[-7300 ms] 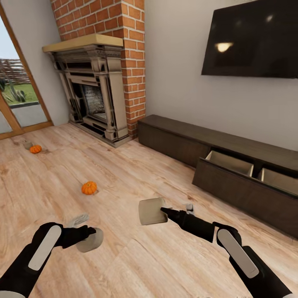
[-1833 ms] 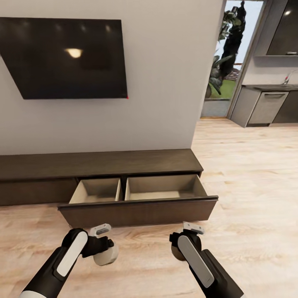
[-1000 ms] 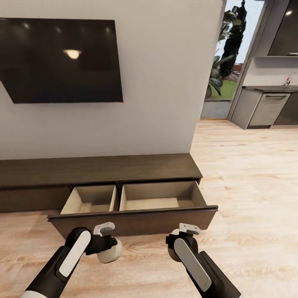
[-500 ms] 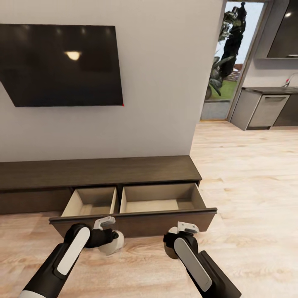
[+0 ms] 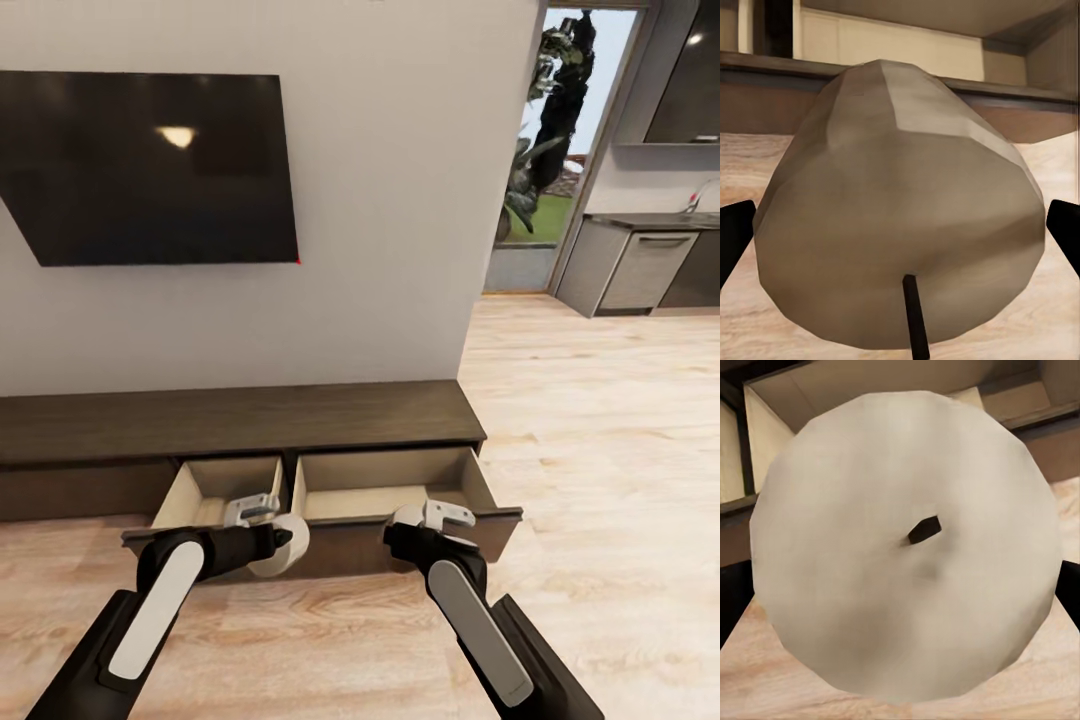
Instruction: Place each of the two pumpkins and all three candles from the living room inside a cabinet in the living room (use any cabinet), then make sure every cabinet is closed, and position the cauldron so it is next to a table in the living room.
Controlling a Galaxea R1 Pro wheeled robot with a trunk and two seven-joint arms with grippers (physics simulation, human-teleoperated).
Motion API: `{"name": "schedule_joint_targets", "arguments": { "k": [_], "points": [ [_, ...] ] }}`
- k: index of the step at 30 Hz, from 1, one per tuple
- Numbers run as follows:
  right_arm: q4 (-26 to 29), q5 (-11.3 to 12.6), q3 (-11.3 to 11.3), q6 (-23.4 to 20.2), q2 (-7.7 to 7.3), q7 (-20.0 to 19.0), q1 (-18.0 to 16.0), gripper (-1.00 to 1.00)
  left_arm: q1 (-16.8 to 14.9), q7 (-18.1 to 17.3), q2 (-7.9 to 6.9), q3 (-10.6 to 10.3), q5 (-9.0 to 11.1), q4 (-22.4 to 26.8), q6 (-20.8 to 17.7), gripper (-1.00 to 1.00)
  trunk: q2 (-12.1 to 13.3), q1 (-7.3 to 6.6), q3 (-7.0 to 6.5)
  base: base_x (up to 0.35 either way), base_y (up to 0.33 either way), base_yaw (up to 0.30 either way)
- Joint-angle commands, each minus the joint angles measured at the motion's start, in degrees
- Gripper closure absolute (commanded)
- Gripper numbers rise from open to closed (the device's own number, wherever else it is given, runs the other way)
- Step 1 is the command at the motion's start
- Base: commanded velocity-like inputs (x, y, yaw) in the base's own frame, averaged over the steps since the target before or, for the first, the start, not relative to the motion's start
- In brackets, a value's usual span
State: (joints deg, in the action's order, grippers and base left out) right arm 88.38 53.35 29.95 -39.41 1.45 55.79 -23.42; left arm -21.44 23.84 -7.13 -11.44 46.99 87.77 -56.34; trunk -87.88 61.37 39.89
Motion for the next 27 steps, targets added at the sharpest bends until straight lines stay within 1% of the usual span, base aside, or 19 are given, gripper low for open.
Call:
{"name": "schedule_joint_targets", "arguments": {
  "k": [1,10,18,24,27],
  "points": [
    [0.2,0.4,0.0,-0.3,0.00,0.5,-0.1,1.00,0.0,0.6,-0.03,-0.1,0.6,0.2,-0.1,1.00,0.4,-0.23,-0.13,0.000,0.000,0.000],
    [0.1,0.4,-0.1,-0.1,0.04,0.5,-0.1,1.00,0.2,0.6,0.02,-0.1,0.5,0.3,0.0,1.00,4.0,-2.20,-1.74,0.000,0.000,0.000],
    [0.1,0.5,0.0,-0.1,0.04,0.5,0.0,1.00,0.3,0.6,0.09,-0.2,0.3,0.3,0.0,1.00,4.0,-2.20,-1.74,0.012,-0.002,0.000],
    [0.1,0.5,0.0,-0.1,0.04,0.5,0.0,1.00,0.3,0.7,0.09,-0.2,0.0,0.1,0.0,1.00,4.0,-2.20,-1.74,0.210,-0.123,0.001],
    [0.1,0.4,0.0,-0.1,0.03,0.5,0.0,1.00,0.3,0.7,0.09,-0.2,0.0,0.1,0.0,1.00,4.0,-2.20,-1.74,0.271,-0.159,0.101]
  ]
}}
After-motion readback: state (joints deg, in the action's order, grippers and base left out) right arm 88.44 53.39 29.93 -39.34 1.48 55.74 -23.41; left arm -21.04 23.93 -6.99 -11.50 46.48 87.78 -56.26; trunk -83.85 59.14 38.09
